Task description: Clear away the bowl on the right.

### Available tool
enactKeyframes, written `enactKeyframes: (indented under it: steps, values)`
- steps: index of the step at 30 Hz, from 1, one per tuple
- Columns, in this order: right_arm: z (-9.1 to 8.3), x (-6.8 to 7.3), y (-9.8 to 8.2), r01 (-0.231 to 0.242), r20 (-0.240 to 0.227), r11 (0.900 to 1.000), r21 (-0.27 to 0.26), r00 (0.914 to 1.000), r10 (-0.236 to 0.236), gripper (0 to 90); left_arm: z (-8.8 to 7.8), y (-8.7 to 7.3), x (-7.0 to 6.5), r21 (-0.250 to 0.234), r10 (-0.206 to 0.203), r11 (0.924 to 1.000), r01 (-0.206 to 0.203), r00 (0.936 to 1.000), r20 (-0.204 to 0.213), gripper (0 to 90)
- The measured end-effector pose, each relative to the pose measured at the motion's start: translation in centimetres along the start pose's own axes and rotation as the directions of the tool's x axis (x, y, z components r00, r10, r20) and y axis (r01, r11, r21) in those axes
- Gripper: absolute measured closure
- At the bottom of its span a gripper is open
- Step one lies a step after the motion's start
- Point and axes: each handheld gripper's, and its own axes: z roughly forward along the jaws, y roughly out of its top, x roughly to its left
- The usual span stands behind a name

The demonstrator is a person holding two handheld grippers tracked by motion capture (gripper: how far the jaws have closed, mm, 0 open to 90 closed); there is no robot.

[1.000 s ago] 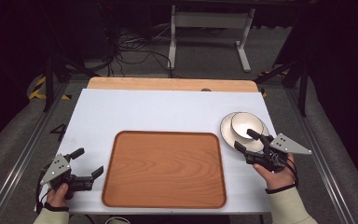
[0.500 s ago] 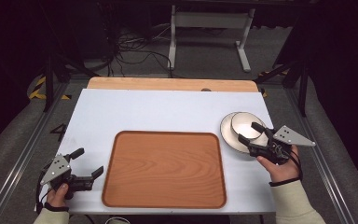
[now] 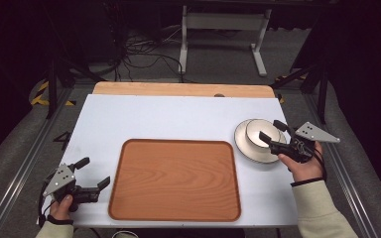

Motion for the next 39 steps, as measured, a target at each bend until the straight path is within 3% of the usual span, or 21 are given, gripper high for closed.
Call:
enactKeyframes:
  steps: [14,23,31,39]
  values:
    - [0.5,-2.3,0.3,-0.027,0.040,1.000,0.007,0.9988,0.027,27.1,0.0,0.0,0.0,0.000,0.000,1.0000,0.000,1.0000,0.001,0.3]
    - [1.5,-3.6,0.4,-0.019,0.050,1.000,0.019,0.9986,0.018,24.4,0.0,0.0,0.0,0.010,0.001,0.9999,-0.001,1.0000,0.004,0.3]
    - [2.6,-5.0,0.1,-0.028,0.088,0.997,0.077,0.9959,0.021,24.0,0.0,0.0,0.1,0.011,0.003,0.9999,-0.003,1.0000,0.007,0.3]
    - [3.5,-5.8,-0.4,-0.061,0.121,0.980,0.189,0.9919,0.038,35.7,0.0,0.0,0.0,0.010,0.002,0.9999,-0.002,1.0000,0.006,0.3]
